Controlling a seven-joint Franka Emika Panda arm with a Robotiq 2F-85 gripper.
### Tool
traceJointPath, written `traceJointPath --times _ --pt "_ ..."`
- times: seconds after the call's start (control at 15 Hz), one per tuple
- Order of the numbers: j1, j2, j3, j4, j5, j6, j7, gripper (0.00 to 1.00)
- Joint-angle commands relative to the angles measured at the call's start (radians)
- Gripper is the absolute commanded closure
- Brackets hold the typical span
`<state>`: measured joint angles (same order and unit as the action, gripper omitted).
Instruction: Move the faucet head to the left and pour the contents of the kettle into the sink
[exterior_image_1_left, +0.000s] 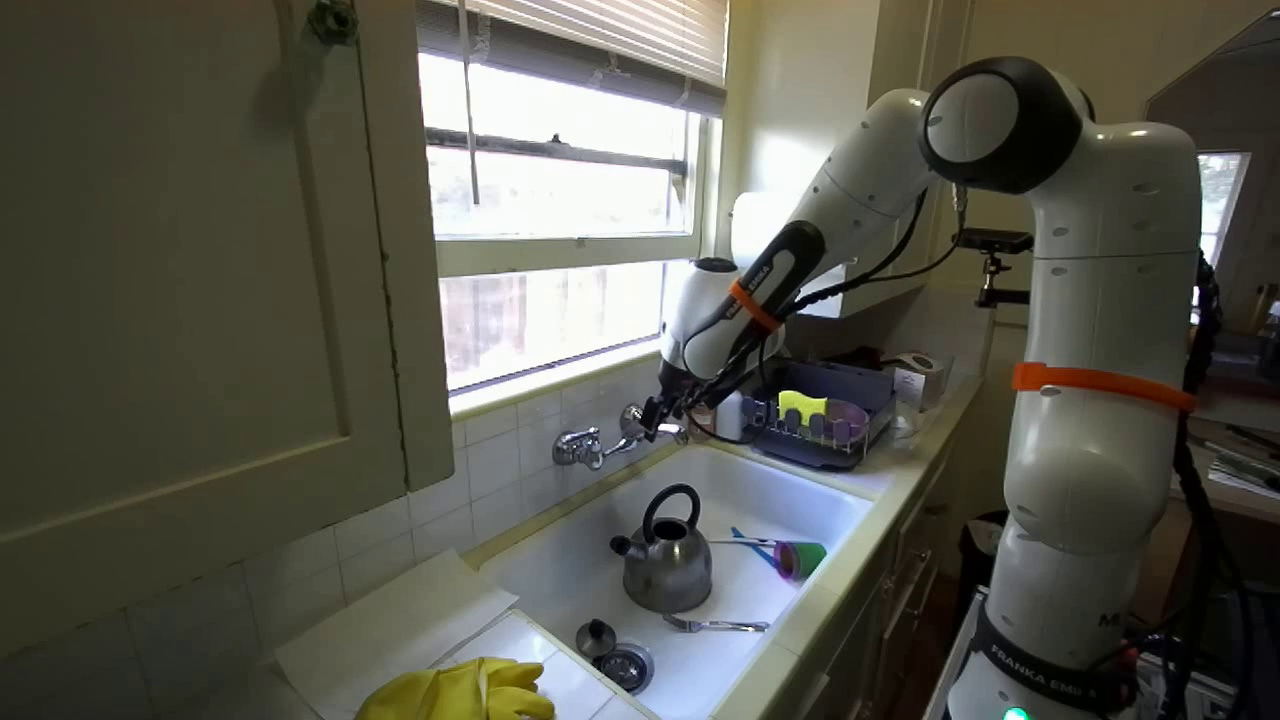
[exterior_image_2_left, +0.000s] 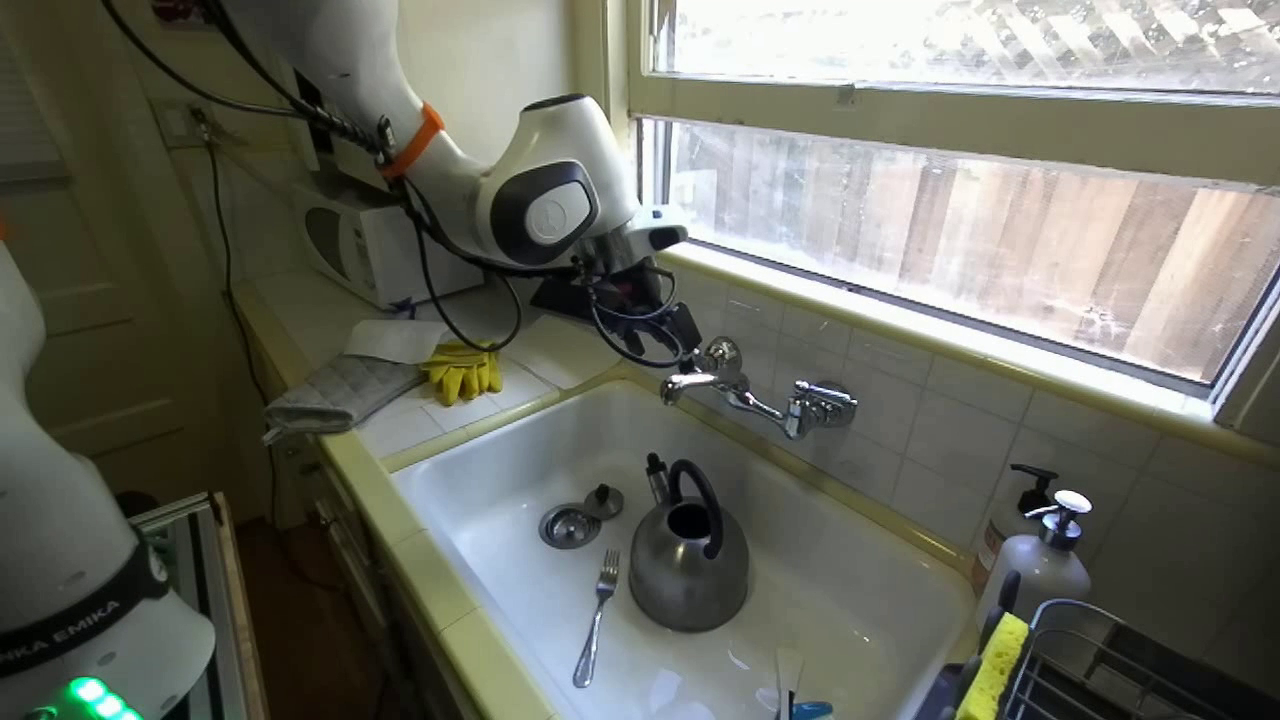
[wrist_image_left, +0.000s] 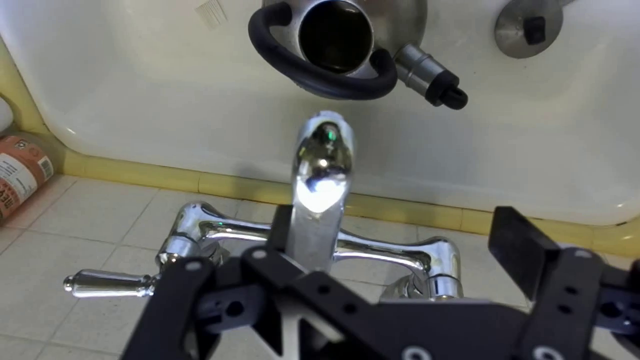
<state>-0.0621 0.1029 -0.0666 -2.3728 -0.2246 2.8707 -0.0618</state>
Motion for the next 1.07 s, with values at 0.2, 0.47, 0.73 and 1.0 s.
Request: traceJointPath --times 0.2,0.47,0.73,1.0 --pt "0.006 0.032 -0.019 -0.016 -0.03 -0.005 -0.007 0.0" --pt "0.008 0.049 -0.02 -0.017 -0.021 -0.008 -0.013 0.0" --pt "0.025 0.041 -0.008 -0.017 0.011 -0.004 0.036 0.0" --pt "0.066 0.062 -0.023 0.023 0.006 -0.032 0.222 0.0"
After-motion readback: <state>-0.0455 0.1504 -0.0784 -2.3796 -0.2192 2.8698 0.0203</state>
